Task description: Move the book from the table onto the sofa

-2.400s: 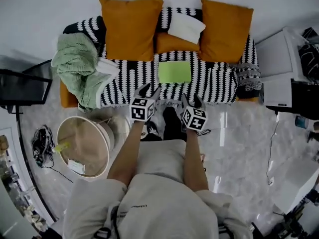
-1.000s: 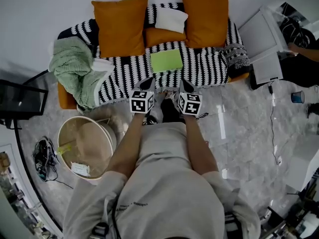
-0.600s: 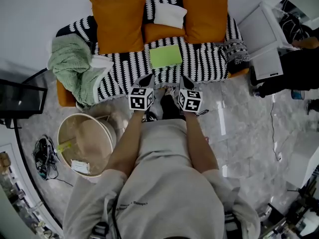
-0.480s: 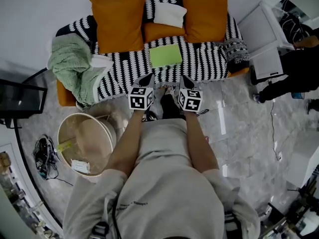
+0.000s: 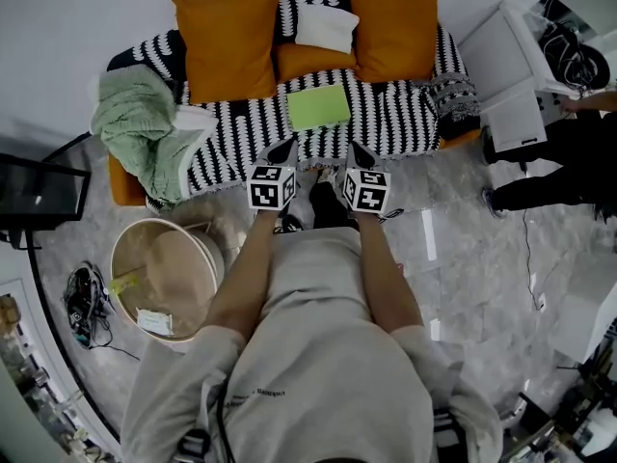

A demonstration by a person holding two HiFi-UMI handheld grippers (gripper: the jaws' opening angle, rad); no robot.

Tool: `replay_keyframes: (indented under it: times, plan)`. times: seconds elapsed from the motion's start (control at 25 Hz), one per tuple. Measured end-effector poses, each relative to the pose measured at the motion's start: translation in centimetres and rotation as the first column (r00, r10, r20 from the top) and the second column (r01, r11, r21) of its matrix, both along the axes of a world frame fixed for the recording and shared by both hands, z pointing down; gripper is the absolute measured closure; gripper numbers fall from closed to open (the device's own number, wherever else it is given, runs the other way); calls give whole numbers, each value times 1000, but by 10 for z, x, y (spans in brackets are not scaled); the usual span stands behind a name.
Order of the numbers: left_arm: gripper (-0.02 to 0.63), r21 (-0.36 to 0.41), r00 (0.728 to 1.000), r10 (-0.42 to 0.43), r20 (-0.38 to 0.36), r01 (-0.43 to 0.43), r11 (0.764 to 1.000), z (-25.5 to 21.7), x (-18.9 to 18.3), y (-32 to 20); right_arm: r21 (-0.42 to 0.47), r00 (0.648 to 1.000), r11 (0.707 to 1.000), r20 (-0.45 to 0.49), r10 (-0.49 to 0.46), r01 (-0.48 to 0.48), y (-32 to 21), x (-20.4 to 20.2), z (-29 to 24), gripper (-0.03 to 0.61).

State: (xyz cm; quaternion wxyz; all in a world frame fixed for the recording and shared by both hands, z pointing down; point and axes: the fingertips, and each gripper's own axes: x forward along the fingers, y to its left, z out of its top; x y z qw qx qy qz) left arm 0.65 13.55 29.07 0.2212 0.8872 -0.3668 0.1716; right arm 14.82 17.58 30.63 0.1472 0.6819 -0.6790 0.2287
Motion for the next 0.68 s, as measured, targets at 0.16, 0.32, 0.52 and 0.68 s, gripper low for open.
replay_keyframes:
  times: [0.16, 0.32, 0.52, 0.68]
  plan:
    - [604, 6, 1000, 4, 5, -4, 1000, -2, 1, 0, 2, 1000, 1000, -4, 0, 0, -1, 1, -1, 572]
    - [604, 6, 1000, 8, 8, -8, 1000, -2, 1, 0, 2, 1000, 1000, -5, 1, -1, -1, 1, -2, 572]
    - [604, 4, 1000, 15, 8, -15, 1000, -1, 2, -1, 3, 1000, 1000, -7, 5, -5, -3, 1, -1, 572]
    - [604, 3, 1000, 22, 8, -22, 1000, 1, 5, 1, 1, 1000, 1000, -8, 7, -7, -1, 3, 0, 572]
